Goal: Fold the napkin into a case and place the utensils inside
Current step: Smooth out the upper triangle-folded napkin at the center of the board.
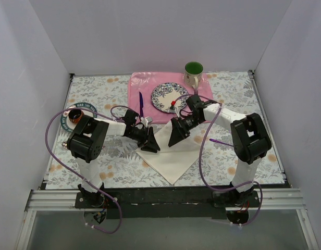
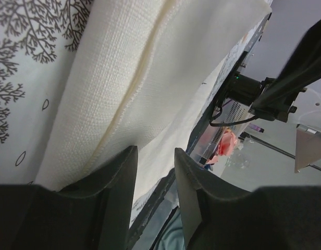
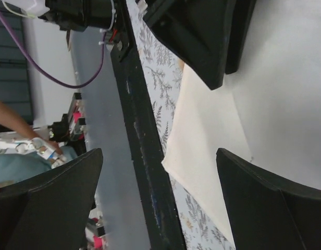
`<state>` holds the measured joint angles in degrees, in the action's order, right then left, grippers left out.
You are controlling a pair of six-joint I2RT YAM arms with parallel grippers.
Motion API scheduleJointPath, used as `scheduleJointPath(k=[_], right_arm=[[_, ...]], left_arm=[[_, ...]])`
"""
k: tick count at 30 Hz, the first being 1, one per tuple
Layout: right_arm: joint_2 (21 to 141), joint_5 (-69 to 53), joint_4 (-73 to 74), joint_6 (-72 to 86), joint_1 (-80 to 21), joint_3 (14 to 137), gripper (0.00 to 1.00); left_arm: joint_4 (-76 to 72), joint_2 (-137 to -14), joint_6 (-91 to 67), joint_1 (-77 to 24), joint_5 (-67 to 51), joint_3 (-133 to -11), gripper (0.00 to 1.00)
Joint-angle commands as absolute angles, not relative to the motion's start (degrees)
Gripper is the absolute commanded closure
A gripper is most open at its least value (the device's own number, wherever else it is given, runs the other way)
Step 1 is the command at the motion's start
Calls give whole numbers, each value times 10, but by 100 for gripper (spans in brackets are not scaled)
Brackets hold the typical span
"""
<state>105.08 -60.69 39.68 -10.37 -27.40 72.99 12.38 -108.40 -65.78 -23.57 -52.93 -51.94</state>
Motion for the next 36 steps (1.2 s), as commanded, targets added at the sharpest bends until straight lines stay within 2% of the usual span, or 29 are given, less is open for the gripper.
scheduleJointPath(k=[1,8,16,22,29,36], right_arm=[[1069,-664,321,-41,-301,690,1],[1101,-629,243,15,-313,663,2],[1111,-568,235,-11,-307,614,1],[1132,-565,282,-84,-275,595,1],[1132,-626,359,-157,-244,584,1],[1121,-629,408,-187,-207,571,1]], left_arm=[[148,-1095,-641,-238,-472,-516,62],[149,-1097,-640,-238,-468,-514,59],[148,-1098,-641,-235,-464,-511,57],[149,-1097,-638,-230,-461,-508,58],[149,-1092,-635,-229,-449,-504,58],[150,-1092,-635,-227,-446,-503,58]])
